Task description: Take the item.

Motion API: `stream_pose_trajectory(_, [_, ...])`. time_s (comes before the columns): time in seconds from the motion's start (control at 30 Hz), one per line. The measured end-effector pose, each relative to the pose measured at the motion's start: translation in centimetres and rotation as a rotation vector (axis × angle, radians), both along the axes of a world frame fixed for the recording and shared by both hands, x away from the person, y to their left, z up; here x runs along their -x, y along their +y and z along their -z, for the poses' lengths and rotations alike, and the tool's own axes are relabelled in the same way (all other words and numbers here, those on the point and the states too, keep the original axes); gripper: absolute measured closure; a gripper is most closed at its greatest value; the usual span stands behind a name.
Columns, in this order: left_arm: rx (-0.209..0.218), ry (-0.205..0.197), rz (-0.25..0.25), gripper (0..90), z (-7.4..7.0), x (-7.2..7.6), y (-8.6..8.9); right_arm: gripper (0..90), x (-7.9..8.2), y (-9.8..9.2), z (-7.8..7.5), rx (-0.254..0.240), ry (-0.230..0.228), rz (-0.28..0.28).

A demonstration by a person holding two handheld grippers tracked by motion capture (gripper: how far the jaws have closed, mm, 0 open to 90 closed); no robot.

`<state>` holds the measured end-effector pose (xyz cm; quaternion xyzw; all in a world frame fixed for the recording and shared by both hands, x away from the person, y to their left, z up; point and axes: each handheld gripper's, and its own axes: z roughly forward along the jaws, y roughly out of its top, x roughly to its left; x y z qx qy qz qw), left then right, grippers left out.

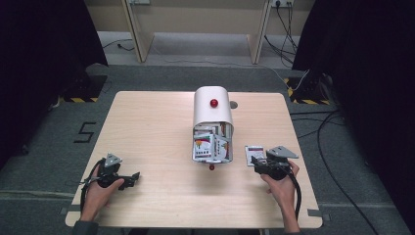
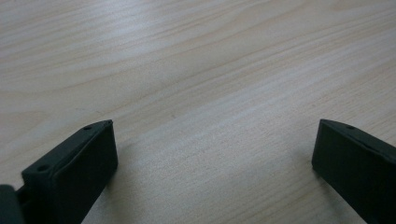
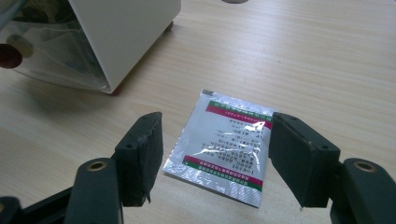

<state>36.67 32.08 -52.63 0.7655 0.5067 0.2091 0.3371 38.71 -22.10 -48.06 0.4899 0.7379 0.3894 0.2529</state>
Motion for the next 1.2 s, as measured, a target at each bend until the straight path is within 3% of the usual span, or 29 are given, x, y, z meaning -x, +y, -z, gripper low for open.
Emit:
stream_pose_trajectory(0.87, [0.0,0.001,0.0,0.0,0.0,0.0,0.0,34.1,1.4,0.0,-1.1,-0.029,-0.025,-0.025])
stream_pose_trajectory(1.2, [0.001,0.0,0.0,0.0,0.0,0.0,0.0,32.4,1.9,0.8,-1.1,-0.015,-0.024,-0.051])
